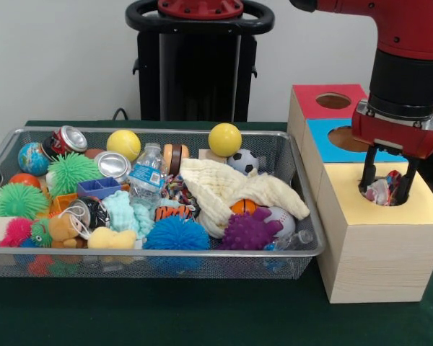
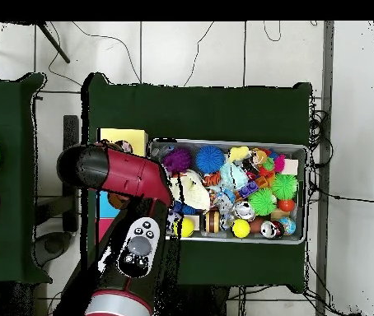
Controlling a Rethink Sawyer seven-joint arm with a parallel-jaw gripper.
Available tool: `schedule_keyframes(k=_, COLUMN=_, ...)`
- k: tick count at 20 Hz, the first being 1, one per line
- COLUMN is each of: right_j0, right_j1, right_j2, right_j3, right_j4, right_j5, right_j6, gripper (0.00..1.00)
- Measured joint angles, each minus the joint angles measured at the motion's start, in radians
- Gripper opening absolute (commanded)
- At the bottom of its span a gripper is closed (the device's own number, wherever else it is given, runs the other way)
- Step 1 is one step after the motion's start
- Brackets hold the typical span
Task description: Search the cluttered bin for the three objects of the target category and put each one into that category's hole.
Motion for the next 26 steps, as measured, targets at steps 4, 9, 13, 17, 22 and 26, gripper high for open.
schedule_keyframes(k=4, right_j0=0.0, right_j1=0.0, right_j2=0.0, right_j3=0.0, right_j4=0.0, right_j5=0.0, right_j6=0.0, gripper=1.0)
schedule_keyframes(k=9, right_j0=0.0, right_j1=0.0, right_j2=0.0, right_j3=-0.001, right_j4=-0.001, right_j5=0.0, right_j6=0.0, gripper=1.0)
schedule_keyframes(k=13, right_j0=0.001, right_j1=-0.001, right_j2=0.0, right_j3=0.0, right_j4=-0.002, right_j5=0.001, right_j6=0.0, gripper=0.0)
schedule_keyframes(k=17, right_j0=0.005, right_j1=-0.007, right_j2=0.0, right_j3=0.0, right_j4=-0.003, right_j5=0.001, right_j6=0.0, gripper=0.0)
schedule_keyframes(k=22, right_j0=0.006, right_j1=-0.014, right_j2=0.0, right_j3=0.0, right_j4=-0.003, right_j5=0.001, right_j6=0.0, gripper=0.0)
schedule_keyframes(k=26, right_j0=0.008, right_j1=-0.021, right_j2=-0.002, right_j3=0.0, right_j4=-0.004, right_j5=0.001, right_j6=0.0, gripper=0.0)
